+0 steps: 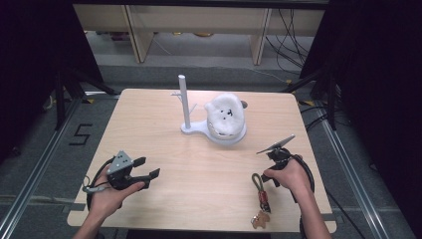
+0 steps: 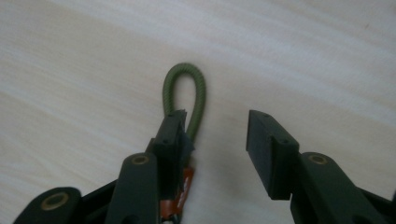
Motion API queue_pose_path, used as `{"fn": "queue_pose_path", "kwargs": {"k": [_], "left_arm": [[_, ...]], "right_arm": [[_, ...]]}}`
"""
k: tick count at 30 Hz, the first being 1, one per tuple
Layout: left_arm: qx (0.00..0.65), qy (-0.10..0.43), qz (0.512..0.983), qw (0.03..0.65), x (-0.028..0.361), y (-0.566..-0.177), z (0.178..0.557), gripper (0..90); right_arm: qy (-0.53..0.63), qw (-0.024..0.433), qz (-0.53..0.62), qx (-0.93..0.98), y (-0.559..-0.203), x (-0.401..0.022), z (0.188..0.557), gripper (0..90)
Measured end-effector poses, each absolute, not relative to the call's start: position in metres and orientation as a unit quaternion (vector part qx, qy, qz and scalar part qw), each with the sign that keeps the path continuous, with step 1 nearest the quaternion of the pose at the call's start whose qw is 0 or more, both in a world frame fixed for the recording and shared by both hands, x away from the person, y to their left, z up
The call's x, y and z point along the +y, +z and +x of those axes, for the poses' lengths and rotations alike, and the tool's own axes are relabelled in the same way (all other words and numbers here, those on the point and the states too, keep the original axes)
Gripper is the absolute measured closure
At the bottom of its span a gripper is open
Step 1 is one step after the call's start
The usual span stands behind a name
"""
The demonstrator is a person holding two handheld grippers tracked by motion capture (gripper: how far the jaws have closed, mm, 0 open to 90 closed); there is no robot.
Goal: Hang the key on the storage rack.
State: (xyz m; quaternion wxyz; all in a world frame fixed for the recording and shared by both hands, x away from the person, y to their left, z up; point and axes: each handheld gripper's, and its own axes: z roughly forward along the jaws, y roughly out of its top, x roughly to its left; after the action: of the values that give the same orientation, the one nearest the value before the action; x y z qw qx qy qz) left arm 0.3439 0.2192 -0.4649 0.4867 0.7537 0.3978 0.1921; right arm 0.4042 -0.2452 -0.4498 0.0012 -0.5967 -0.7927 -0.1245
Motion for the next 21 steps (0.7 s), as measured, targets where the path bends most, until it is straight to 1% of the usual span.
{"fn": "queue_pose_path", "kwargs": {"k": [2, 3, 5, 6, 8, 13, 17, 19, 21], "left_arm": [[0.399, 0.193, 0.756, 0.482, 0.220, -0.464, 0.343, 29.2], [0.399, 0.194, 0.756, 0.481, 0.220, -0.464, 0.344, 29.2], [0.400, 0.192, 0.755, 0.483, 0.220, -0.465, 0.345, 29.2], [0.400, 0.192, 0.758, 0.478, 0.220, -0.465, 0.345, 29.3], [0.399, 0.189, 0.757, 0.482, 0.220, -0.467, 0.346, 29.2], [0.398, 0.186, 0.759, 0.480, 0.219, -0.469, 0.346, 29.3], [0.395, 0.187, 0.762, 0.478, 0.218, -0.469, 0.345, 29.4], [0.395, 0.186, 0.762, 0.478, 0.218, -0.469, 0.345, 29.5], [0.395, 0.186, 0.762, 0.477, 0.218, -0.469, 0.345, 29.5]], "right_arm": [[-0.116, 0.008, -0.602, -0.790, -0.451, -0.243, 0.400, 60.0], [-0.117, 0.002, -0.587, -0.801, -0.453, -0.243, 0.399, 60.0], [-0.100, 0.019, -0.594, -0.798, -0.452, -0.241, 0.394, 60.1], [-0.100, 0.012, -0.588, -0.803, -0.455, -0.242, 0.392, 60.2], [-0.097, 0.035, -0.600, -0.793, -0.457, -0.238, 0.383, 60.3], [-0.092, 0.030, -0.584, -0.806, -0.462, -0.240, 0.378, 60.3], [-0.084, 0.045, -0.585, -0.805, -0.463, -0.235, 0.374, 60.3], [-0.093, 0.038, -0.583, -0.807, -0.467, -0.234, 0.373, 61.1], [-0.087, 0.044, -0.580, -0.809, -0.468, -0.234, 0.373, 62.3]]}}
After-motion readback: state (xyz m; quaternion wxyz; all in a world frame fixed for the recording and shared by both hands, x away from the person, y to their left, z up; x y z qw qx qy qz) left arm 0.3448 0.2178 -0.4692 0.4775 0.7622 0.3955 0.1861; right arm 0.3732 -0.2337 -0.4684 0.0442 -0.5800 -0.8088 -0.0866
